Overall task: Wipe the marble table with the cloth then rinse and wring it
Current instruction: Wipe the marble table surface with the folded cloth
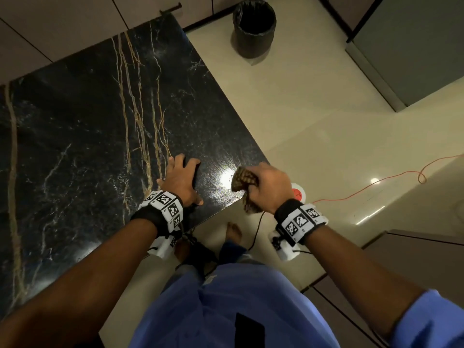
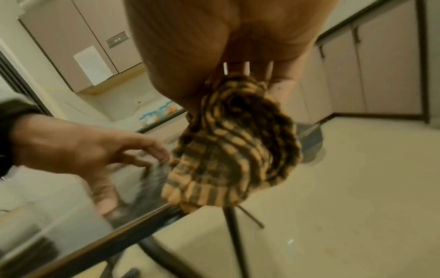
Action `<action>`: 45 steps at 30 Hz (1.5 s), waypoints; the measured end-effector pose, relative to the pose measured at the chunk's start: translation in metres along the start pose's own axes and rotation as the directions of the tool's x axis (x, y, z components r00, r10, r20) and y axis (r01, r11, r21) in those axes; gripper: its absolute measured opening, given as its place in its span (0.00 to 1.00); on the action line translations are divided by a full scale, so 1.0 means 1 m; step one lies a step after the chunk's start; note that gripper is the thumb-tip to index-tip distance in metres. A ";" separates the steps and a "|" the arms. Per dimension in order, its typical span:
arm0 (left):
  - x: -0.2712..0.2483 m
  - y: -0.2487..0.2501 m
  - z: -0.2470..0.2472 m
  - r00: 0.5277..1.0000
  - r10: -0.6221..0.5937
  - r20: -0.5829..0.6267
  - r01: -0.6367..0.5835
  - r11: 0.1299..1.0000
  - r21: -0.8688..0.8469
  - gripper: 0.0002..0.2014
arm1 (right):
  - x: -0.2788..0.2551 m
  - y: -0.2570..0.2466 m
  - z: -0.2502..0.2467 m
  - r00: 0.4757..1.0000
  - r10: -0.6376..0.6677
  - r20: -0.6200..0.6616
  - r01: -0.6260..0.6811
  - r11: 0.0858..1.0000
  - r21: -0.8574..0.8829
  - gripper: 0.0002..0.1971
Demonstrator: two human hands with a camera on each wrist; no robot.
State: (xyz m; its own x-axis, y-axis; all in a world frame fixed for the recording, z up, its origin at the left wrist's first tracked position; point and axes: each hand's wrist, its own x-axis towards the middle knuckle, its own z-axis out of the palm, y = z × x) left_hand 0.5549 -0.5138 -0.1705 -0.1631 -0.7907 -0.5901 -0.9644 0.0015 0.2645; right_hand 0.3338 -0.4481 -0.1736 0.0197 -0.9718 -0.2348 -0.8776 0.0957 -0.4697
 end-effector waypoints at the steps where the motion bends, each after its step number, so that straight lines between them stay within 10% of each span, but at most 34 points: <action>1: 0.000 -0.001 0.000 1.000 0.000 -0.002 0.000 1.000 0.001 0.54 | 0.008 0.006 -0.004 0.997 0.047 -0.058 -0.048 0.999 -0.014 0.20; 5: 0.000 -0.001 0.001 1.000 -0.001 -0.010 0.001 1.000 0.001 0.54 | 0.021 0.004 0.004 0.993 0.080 -0.087 -0.090 0.988 -0.125 0.19; 12: 0.002 -0.004 0.002 1.000 0.008 -0.011 -0.008 1.000 -0.025 0.53 | -0.005 -0.003 0.002 0.858 -0.338 0.386 0.395 0.916 -0.075 0.22; 18: 0.002 -0.008 0.006 0.999 0.020 -0.030 -0.022 0.999 -0.037 0.53 | 0.081 0.002 -0.028 0.981 -0.159 0.115 0.160 0.987 -0.004 0.21; 25: 0.001 -0.007 0.004 1.000 -0.003 -0.014 0.002 0.998 -0.063 0.53 | 0.141 -0.036 -0.007 0.978 -0.190 0.091 0.206 0.955 -0.214 0.21; 34: -0.003 -0.010 0.006 1.000 0.004 -0.022 -0.007 0.995 -0.098 0.52 | 0.005 0.021 -0.005 0.687 -0.529 0.497 0.688 0.694 -0.212 0.29; 45: -0.004 -0.012 0.007 0.999 0.015 -0.031 -0.018 0.996 -0.087 0.52 | 0.087 0.002 -0.026 0.979 -0.179 0.102 0.197 0.958 -0.208 0.22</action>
State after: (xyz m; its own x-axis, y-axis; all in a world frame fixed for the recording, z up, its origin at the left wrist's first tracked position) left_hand 0.5660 -0.5060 -0.1770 -0.1713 -0.8090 -0.5623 -0.9394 -0.0378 0.3406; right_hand 0.3212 -0.5381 -0.1729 0.2253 -0.9461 -0.2328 -0.9366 -0.1444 -0.3193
